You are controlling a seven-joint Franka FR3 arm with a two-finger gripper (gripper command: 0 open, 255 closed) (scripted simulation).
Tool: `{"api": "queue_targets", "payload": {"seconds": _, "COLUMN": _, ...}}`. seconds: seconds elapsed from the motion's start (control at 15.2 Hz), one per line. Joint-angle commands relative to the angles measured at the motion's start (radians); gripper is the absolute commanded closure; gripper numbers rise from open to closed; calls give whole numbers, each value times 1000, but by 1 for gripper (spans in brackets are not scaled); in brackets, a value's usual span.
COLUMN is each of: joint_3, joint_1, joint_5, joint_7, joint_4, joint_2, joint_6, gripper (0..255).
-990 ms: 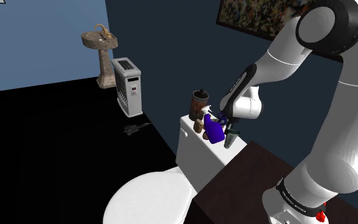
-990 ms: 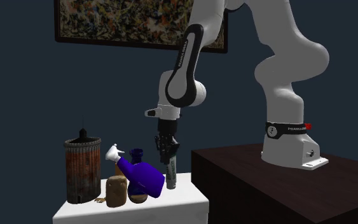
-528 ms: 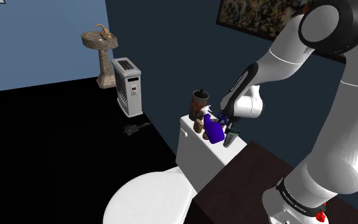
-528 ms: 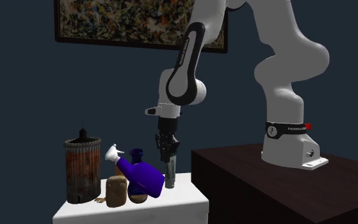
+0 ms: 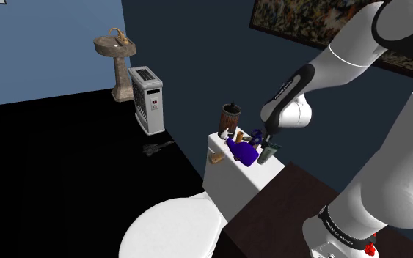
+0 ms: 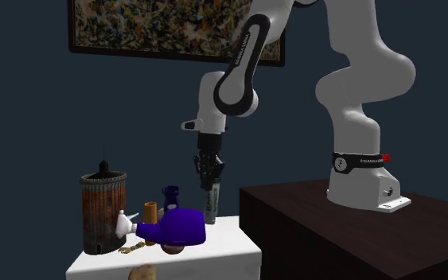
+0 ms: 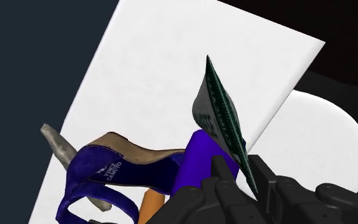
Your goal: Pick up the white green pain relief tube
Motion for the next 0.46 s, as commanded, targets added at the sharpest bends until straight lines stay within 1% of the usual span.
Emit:
{"api": "queue_targets", "payload": {"seconds": 0.0, "joint_3": -39, "joint_1": 23, "joint_5": -58, "joint_7": 39, "joint_4": -6, "joint_2": -36, "joint_6": -27, "gripper": 255}}
{"api": "queue_targets", "payload": {"seconds": 0.26, "joint_3": -93, "joint_1": 51, "joint_5": -180, "joint_7": 127, "joint_4": -13, "joint_2": -112, "joint_6": -86, "gripper": 255}}
{"api": "queue_targets", "payload": {"seconds": 0.4, "joint_3": -92, "joint_1": 49, "joint_5": -185, "joint_7": 130, "joint_4": -13, "joint_2": -115, "joint_6": -88, "gripper": 255}}
